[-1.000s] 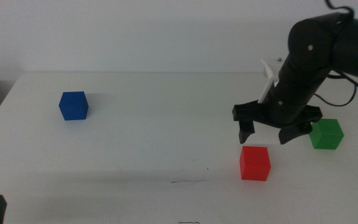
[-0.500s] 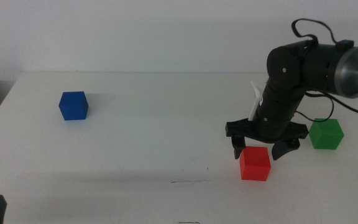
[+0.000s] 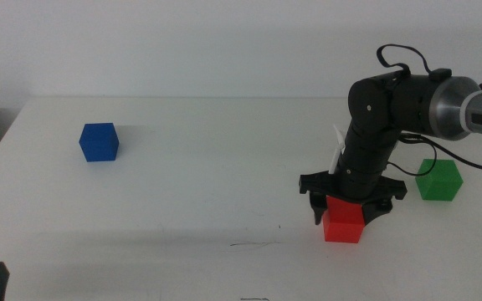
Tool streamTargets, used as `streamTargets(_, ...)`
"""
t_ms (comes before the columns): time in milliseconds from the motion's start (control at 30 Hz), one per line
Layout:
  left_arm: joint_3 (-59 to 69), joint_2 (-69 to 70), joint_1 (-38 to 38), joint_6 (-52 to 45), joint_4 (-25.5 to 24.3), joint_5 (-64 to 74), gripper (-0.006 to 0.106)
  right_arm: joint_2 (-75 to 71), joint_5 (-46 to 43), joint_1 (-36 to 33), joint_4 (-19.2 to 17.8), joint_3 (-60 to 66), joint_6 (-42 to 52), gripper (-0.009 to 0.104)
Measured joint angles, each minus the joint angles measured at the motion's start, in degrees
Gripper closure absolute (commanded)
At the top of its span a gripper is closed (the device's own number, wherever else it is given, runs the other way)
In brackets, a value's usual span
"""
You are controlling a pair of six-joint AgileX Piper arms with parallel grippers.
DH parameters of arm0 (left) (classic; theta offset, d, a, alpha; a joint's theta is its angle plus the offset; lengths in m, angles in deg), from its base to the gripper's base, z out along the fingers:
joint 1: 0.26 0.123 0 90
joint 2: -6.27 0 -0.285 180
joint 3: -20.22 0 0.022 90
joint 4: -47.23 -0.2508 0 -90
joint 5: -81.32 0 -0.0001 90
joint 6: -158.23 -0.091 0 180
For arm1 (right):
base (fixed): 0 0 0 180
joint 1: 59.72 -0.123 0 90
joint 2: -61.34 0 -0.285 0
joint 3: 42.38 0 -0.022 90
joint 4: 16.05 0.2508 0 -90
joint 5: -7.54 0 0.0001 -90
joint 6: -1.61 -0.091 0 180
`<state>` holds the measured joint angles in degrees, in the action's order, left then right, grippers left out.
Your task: Stack red cubes first, then green, then blue cubes in a specific spot.
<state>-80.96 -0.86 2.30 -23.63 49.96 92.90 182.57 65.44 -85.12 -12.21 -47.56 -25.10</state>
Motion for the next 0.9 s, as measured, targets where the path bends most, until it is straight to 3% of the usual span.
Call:
streamTargets(167,0.00,0.00,0.00,0.00,0.00,0.00,0.010,-0.34,0.39,-0.07,0.00,-0.32,-1.48,0.096)
streamTargets(500,0.00,0.00,0.00,0.00,0.00,0.00,0.010,-1.83,6.71,-7.09,-0.30,-10.17,-6.18,0.096)
streamTargets(900,0.00,0.00,0.00,0.00,0.00,0.00,0.010,8.02,8.86,-15.21,-0.38,-21.75,-11.63,0.096)
